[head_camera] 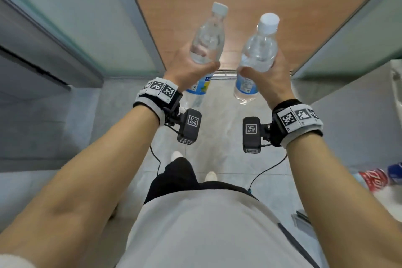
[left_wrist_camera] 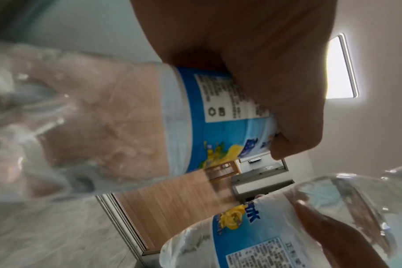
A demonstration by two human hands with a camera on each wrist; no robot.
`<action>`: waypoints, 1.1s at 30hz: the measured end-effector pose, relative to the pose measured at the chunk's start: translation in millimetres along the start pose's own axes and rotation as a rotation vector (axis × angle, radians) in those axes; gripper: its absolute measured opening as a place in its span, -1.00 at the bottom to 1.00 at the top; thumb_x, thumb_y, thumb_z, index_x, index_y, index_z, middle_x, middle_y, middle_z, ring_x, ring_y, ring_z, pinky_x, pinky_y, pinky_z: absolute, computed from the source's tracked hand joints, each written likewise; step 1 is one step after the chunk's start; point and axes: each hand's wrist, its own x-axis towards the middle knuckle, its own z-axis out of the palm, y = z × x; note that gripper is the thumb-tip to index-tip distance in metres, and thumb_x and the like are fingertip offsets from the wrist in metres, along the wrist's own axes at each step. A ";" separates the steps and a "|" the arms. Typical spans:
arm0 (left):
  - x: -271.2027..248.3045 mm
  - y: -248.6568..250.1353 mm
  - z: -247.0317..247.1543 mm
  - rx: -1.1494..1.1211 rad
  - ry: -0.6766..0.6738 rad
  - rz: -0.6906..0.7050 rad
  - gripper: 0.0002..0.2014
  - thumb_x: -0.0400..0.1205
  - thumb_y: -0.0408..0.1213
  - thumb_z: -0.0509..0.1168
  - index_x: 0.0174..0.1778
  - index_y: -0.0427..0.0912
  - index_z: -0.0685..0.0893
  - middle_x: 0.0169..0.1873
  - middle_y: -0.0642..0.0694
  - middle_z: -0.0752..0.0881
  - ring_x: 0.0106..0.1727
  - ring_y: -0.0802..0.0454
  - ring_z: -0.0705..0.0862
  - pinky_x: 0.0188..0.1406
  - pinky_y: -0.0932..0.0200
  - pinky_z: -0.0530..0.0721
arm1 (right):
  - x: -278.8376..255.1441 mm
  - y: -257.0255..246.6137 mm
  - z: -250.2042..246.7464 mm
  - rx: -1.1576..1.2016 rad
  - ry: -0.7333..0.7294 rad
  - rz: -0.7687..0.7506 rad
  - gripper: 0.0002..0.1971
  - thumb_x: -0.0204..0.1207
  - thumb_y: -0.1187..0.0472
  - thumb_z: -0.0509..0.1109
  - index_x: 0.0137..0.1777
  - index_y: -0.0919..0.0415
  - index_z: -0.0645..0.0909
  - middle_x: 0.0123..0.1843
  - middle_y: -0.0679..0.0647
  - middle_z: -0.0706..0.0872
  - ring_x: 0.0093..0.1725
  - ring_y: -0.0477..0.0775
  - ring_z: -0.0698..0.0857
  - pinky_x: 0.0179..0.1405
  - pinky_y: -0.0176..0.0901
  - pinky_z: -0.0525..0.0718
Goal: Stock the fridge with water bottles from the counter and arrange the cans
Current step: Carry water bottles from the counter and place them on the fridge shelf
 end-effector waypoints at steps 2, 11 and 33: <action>40.0 11.6 6.0 -0.019 -0.062 0.032 -0.51 0.30 0.05 0.59 0.03 -0.01 0.58 0.07 -0.08 0.77 0.02 0.01 0.81 0.12 -0.12 0.78 | 28.0 2.0 -8.3 0.000 0.059 0.013 -0.29 0.26 0.24 0.68 0.42 0.12 0.49 0.24 0.06 0.73 0.18 -0.06 0.75 -0.02 -0.36 0.73; 231.7 70.8 73.1 0.033 -0.448 0.155 -0.51 0.27 0.01 0.58 0.08 0.00 0.65 -0.08 0.04 0.82 -0.08 0.12 0.83 0.08 -0.10 0.81 | 137.5 -4.1 -60.9 -0.015 0.517 0.085 -0.40 0.27 0.33 0.67 0.32 0.24 0.56 0.10 0.02 0.75 0.04 -0.18 0.74 0.11 -0.25 0.71; 293.2 296.6 386.8 0.213 -1.270 0.533 -0.43 0.28 0.09 0.56 0.13 -0.12 0.69 -0.10 -0.04 0.85 -0.10 0.03 0.85 0.01 0.00 0.80 | 96.8 -15.6 -299.6 -0.033 1.499 0.180 -0.40 0.28 0.19 0.68 0.31 0.05 0.54 0.11 -0.10 0.71 0.11 -0.13 0.71 0.06 -0.24 0.69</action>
